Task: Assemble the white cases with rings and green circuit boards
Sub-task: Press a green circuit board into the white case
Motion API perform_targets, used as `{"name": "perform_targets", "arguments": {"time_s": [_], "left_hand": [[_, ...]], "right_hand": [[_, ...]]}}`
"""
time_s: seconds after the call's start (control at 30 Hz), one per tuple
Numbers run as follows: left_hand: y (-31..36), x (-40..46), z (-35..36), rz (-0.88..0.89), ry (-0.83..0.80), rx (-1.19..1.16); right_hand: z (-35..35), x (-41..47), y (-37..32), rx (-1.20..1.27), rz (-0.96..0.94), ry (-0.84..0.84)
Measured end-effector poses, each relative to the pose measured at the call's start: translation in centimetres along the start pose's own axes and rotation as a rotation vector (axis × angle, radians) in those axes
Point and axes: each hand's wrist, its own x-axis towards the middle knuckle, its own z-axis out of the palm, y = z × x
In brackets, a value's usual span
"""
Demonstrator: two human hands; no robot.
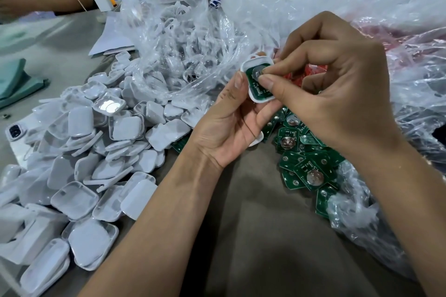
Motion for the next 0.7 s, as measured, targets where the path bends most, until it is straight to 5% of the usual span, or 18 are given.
{"name": "perform_targets", "arguments": {"time_s": [0.33, 0.7], "left_hand": [[-0.06, 0.11, 0.05, 0.002, 0.017, 0.035], [0.00, -0.12, -0.15, -0.054, -0.060, -0.006]], "right_hand": [[0.02, 0.27, 0.27, 0.012, 0.031, -0.027], [0.08, 0.33, 0.84, 0.046, -0.178, 0.025]]}}
